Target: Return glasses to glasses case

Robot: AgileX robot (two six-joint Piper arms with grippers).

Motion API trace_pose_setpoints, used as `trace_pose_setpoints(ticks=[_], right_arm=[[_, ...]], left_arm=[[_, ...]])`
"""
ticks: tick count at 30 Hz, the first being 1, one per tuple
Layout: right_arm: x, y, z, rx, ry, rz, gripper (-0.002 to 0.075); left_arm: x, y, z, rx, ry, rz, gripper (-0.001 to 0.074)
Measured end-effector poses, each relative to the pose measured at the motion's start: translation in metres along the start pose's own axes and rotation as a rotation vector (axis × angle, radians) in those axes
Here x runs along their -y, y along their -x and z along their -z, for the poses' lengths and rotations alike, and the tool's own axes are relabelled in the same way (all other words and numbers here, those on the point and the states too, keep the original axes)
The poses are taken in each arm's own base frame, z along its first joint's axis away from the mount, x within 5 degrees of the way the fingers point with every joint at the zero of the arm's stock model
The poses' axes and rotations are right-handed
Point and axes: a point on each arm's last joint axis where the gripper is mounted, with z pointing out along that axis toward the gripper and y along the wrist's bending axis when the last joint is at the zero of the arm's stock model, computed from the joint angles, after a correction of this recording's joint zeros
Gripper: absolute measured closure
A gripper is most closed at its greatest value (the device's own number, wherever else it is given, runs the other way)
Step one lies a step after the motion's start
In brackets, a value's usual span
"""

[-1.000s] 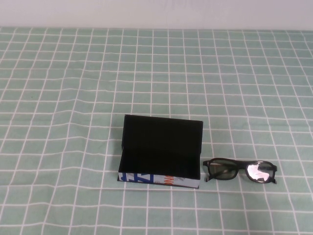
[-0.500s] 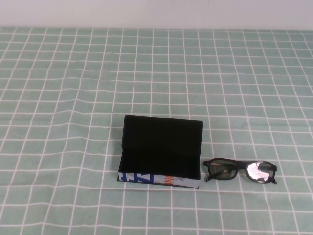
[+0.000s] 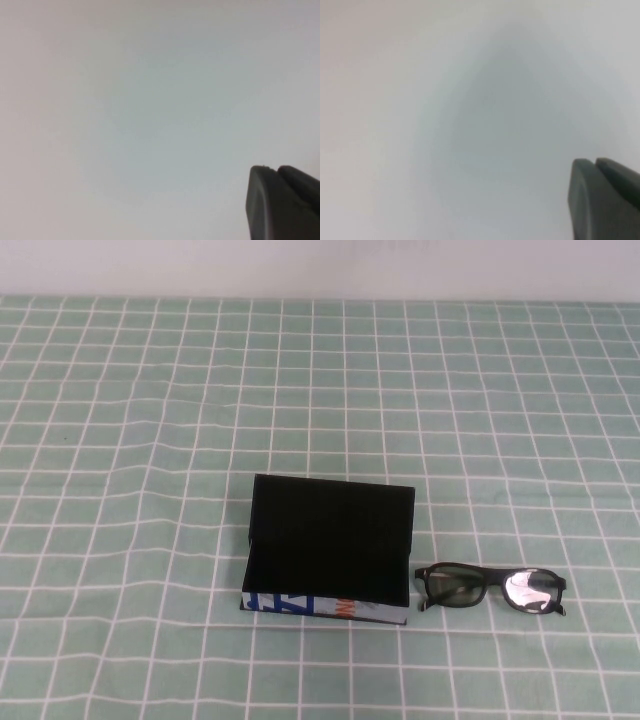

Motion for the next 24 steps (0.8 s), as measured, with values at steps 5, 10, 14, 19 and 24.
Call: trace_pose_setpoints(ticks=[5, 10, 14, 19, 24], right_arm=[[0.013, -0.052, -0.035, -0.398, -0.143, -0.115, 0.0739], [0.017, -0.08, -0.047, -0.538, -0.18, -0.147, 0.0739], [0.01, -0.105, -0.048, -0.656, -0.112, -0.216, 0.0739], [-0.002, -0.145, -0.061, -0.939, 0.057, 0.006, 0.0739], [-0.02, -0.176, -0.091, -1.257, 0.185, 0.17, 0.0739]], left_arm=[[-0.006, -0.038, -0.014, -0.323, 0.044, -0.009, 0.074], [-0.008, -0.049, -0.015, -0.403, 0.055, -0.012, 0.0741], [-0.009, -0.058, -0.016, -0.481, 0.065, -0.013, 0.0741], [-0.011, -0.08, -0.023, -0.638, 0.075, 0.001, 0.0741], [-0.007, -0.113, -0.037, -0.883, 0.032, 0.037, 0.0741]])
